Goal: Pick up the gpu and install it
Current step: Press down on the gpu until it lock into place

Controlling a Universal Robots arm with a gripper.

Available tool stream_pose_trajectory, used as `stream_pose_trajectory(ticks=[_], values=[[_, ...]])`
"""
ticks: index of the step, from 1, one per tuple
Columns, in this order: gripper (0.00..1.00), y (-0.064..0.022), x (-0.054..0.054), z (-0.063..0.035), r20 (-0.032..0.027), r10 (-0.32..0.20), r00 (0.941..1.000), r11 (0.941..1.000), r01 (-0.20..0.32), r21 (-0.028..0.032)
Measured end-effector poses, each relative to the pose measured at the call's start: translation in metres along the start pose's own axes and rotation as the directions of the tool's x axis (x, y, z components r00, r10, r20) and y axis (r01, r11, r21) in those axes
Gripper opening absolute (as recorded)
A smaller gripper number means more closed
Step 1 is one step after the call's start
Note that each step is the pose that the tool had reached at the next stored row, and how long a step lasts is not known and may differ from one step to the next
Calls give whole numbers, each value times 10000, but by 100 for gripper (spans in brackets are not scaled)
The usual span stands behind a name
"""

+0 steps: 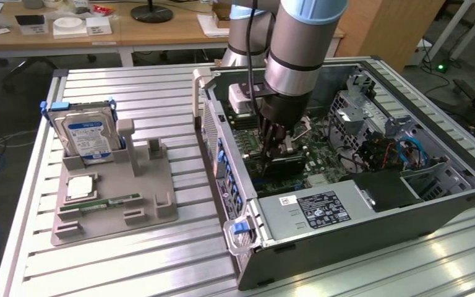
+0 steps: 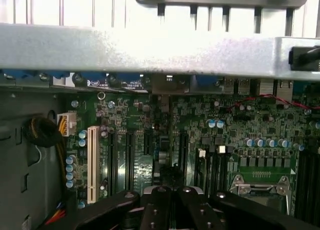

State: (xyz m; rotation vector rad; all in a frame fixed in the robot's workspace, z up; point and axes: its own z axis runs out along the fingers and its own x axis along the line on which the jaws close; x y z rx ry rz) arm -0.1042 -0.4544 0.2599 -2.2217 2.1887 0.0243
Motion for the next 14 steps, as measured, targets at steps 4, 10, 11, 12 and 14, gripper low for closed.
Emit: stream_pose_trajectory(ticks=[4,10,11,12,14], values=[[10,0,-1,-160,15,-2,10000,10000,2,10],[10,0,-2,-208,18,-2,10000,10000,2,12],[10,0,-2,-210,16,-1,10000,10000,1,10],[10,0,-1,-210,15,-2,10000,10000,2,10],[10,1,-1,-210,15,-2,10000,10000,2,10]])
